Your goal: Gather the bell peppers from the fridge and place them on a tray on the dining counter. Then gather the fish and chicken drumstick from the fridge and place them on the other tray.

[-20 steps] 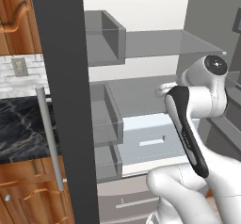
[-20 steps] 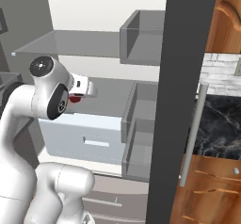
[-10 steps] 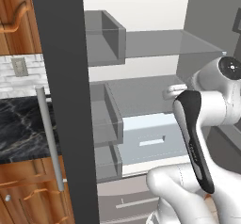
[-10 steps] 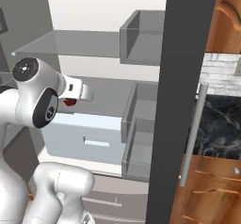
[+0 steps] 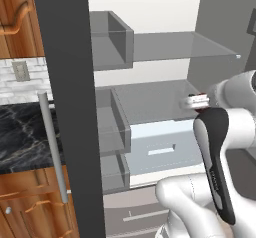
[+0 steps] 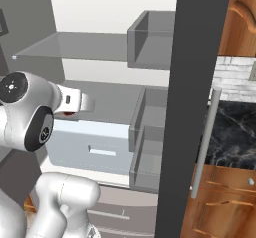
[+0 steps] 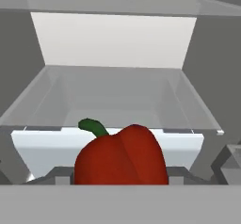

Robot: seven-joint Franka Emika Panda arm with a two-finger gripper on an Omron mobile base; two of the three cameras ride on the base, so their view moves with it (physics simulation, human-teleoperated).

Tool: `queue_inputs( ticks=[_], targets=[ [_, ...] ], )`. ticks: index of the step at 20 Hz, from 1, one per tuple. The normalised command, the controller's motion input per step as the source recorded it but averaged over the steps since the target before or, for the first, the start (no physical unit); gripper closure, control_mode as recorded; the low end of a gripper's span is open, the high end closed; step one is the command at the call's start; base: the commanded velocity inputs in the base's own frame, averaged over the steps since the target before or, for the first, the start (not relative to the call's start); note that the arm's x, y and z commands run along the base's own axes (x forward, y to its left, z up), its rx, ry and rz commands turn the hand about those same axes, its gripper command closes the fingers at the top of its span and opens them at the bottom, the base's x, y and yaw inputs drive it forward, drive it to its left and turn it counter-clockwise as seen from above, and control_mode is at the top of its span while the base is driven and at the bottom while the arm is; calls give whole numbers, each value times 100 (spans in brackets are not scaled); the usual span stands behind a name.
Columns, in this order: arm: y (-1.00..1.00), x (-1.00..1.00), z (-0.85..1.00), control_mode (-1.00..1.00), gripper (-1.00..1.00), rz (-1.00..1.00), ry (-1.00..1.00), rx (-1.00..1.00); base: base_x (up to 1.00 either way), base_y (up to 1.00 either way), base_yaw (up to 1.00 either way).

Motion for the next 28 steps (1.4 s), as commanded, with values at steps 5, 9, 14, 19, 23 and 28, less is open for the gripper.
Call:
queue_inputs(
  ticks=[5,9,14,19,23,28],
  targets=[
    [0,-32,0,-100,100,0,-4,0,0,0,0],
    [0,-20,0,-100,100,0,0,0,0,0,0],
    [0,-2,0,100,100,0,0,0,0,0,0],
    [0,0,0,100,100,0,0,0,-17,0,0],
    [0,0,0,100,100,0,0,0,-47,5,-2],
    [0,0,0,100,100,0,0,0,-65,0,-3]
  ],
)
